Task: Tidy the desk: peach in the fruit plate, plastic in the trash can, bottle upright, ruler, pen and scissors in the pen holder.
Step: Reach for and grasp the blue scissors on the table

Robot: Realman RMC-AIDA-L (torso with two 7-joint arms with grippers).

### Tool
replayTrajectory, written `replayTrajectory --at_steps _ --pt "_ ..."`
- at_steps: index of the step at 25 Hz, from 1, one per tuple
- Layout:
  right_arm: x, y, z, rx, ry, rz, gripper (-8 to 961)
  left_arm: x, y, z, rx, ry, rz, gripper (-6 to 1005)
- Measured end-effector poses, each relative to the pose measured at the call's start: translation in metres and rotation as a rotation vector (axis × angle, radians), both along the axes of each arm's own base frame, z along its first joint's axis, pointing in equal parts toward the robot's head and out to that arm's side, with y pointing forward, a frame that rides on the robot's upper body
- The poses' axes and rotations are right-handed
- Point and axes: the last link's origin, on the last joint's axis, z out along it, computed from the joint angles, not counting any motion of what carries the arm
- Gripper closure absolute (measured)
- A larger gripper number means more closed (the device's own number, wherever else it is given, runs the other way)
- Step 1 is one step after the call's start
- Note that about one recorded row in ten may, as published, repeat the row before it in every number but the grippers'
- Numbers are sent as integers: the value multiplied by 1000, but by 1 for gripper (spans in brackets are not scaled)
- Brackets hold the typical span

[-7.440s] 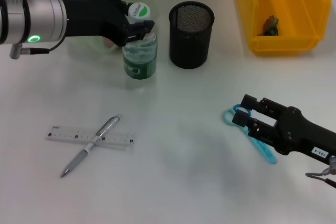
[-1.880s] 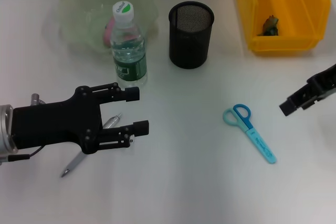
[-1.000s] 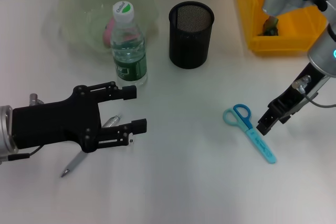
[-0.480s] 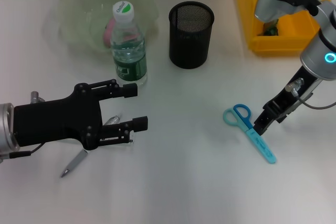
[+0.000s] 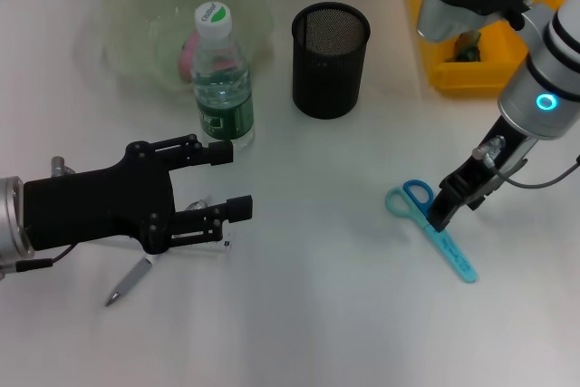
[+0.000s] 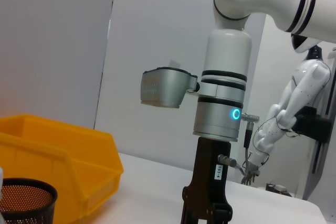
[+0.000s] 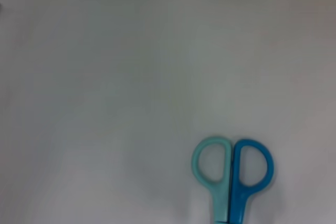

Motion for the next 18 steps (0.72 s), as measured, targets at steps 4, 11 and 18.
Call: replayTrajectory --at_steps 4,11,18 --pt "-2 0 -4 -1 -11 3 342 0 0 0 2 0 -3 272" --pt "-5 1 -11 -1 1 7 343 0 0 0 20 8 -24 272" --pt "1 0 -16 4 8 -10 343 -2 1 1 33 13 -17 272"
